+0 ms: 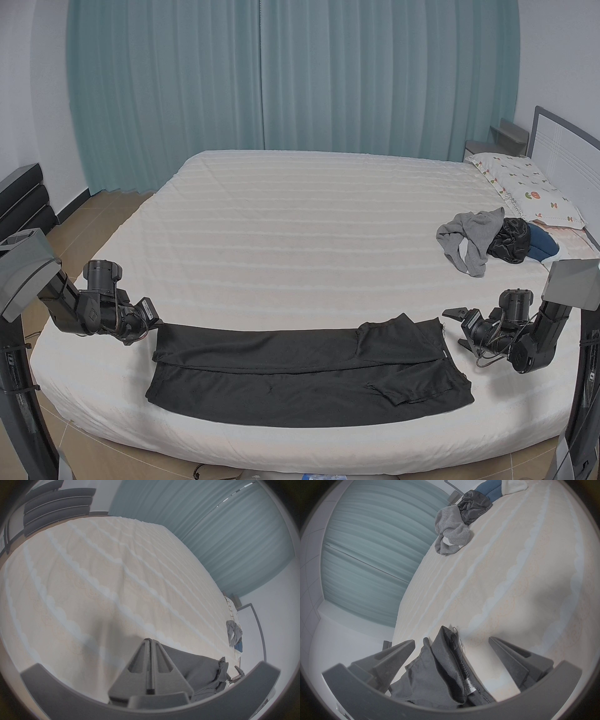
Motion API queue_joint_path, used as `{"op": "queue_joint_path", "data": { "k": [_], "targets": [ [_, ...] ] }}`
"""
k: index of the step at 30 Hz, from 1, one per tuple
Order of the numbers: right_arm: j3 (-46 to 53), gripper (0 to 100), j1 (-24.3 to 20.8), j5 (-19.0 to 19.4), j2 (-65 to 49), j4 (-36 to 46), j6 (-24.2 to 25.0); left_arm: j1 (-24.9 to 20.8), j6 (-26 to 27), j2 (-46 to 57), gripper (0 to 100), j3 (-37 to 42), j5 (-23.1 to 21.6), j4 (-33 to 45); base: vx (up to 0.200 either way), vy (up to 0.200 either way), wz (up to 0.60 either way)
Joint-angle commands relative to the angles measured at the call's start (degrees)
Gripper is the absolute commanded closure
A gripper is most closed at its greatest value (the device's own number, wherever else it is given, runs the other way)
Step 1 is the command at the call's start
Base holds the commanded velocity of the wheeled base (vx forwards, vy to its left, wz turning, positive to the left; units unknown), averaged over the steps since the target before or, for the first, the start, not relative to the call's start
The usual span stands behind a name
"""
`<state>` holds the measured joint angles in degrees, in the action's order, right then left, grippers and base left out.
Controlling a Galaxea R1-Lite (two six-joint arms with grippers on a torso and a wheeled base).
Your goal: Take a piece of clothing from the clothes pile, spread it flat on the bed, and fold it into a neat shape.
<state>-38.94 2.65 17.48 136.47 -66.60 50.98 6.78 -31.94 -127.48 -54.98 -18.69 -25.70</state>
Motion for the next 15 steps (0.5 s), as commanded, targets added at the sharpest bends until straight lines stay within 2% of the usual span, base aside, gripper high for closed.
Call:
{"op": "queue_joint_path", "data": {
  "k": [1,4,10,11,15],
  "targets": [
    [0.00,0,-0.01,0.01,0.11,-0.02,0.00,0.17,-1.46,-0.23,100,-1.27,-0.03,-0.14,0.000,0.000,0.00],
    [0.00,0,-0.01,0.01,0.11,-0.02,0.00,0.17,-3.22,-0.76,100,-2.50,-0.12,0.03,0.000,0.000,0.00],
    [0.00,0,-0.01,0.01,0.11,-0.02,0.00,0.17,-3.48,-2.16,100,-3.03,-0.21,0.47,0.000,0.000,0.00],
    [0.00,0,-0.01,0.01,0.11,-0.02,0.00,0.17,-3.48,-2.43,0,-3.03,-0.21,0.47,0.000,0.000,0.00],
    [0.35,0,-0.18,-0.08,-0.07,-0.02,0.08,0.43,-3.48,-3.30,0,-3.47,-0.30,0.56,0.000,0.000,0.00]
  ]
}}
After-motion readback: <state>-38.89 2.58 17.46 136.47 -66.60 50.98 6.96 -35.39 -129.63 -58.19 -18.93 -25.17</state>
